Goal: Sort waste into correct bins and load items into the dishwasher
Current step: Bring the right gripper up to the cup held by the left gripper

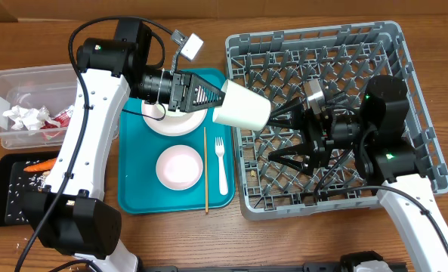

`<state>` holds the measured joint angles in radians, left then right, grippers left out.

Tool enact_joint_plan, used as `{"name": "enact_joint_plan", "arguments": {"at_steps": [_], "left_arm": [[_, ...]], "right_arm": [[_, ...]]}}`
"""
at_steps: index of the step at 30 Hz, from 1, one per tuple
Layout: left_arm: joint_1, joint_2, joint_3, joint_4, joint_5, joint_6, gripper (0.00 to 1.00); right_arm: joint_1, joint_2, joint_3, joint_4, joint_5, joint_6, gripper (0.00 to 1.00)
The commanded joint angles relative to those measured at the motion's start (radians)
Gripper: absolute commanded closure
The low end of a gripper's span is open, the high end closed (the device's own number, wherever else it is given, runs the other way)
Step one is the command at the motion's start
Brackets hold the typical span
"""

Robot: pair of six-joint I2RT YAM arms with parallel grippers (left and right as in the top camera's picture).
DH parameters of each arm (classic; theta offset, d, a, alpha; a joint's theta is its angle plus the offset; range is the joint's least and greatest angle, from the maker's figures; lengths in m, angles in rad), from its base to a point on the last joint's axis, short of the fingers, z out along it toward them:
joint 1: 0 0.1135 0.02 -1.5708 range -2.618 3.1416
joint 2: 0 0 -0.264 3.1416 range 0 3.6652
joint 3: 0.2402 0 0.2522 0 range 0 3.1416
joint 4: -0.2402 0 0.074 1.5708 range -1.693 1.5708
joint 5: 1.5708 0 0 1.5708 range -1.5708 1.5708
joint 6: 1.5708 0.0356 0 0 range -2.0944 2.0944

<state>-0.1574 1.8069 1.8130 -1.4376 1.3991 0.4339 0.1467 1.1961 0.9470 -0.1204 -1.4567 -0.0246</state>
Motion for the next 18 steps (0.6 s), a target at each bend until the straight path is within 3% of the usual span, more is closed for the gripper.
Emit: {"name": "enact_joint_plan", "arguments": {"at_steps": [1, 18], "left_arm": [[-0.039, 0.013, 0.002, 0.0, 0.032, 0.035, 0.96], [-0.022, 0.013, 0.002, -0.006, -0.019, 0.01, 0.96]], "right_arm": [[0.029, 0.002, 0.024, 0.011, 0.062, 0.002, 0.11], [0.034, 0.107, 0.024, 0.043, 0.183, 0.001, 0.0]]}}
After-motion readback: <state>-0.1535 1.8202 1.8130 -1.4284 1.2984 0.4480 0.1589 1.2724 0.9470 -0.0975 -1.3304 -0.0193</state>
